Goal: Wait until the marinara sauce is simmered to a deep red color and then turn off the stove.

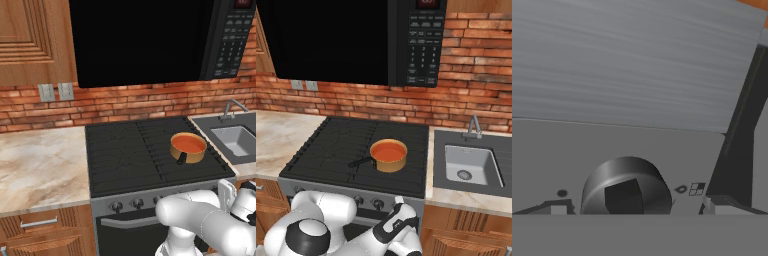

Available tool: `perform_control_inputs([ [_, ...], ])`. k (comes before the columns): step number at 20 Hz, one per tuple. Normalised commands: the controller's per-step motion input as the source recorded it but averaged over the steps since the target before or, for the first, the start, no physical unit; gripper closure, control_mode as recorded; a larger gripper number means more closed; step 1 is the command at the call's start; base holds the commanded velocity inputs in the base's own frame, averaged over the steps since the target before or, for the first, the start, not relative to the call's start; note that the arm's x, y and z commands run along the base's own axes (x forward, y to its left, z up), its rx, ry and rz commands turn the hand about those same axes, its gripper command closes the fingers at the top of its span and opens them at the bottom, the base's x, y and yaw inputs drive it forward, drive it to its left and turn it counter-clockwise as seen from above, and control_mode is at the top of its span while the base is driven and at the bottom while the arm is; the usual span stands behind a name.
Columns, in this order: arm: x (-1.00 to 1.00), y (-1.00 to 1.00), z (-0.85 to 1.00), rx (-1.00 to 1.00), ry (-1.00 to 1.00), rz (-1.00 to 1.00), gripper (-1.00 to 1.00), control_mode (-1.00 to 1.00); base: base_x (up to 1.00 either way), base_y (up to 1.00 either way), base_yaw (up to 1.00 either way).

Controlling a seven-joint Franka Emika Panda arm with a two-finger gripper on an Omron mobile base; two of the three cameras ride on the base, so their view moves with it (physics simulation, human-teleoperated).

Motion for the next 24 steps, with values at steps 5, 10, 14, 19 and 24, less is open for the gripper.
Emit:
perform_control_inputs([
  [5,0.0,0.0,0.0,0.0,0.0,0.0,-1.0,-1.0,0.0,0.0,0.0],
  [10,0.0,0.0,0.0,0.0,0.0,0.0,-1.0,-1.0,0.0,0.0,0.0],
  [14,0.0,0.0,0.0,0.0,0.0,0.0,-1.0,-1.0,0.0,0.0,0.0],
  [19,0.0,0.0,0.0,0.0,0.0,0.0,-1.0,-1.0,0.0,0.0,0.0],
  [24,0.0,0.0,0.0,0.0,0.0,0.0,-1.0,-1.0,0.0,0.0,0.0],
])
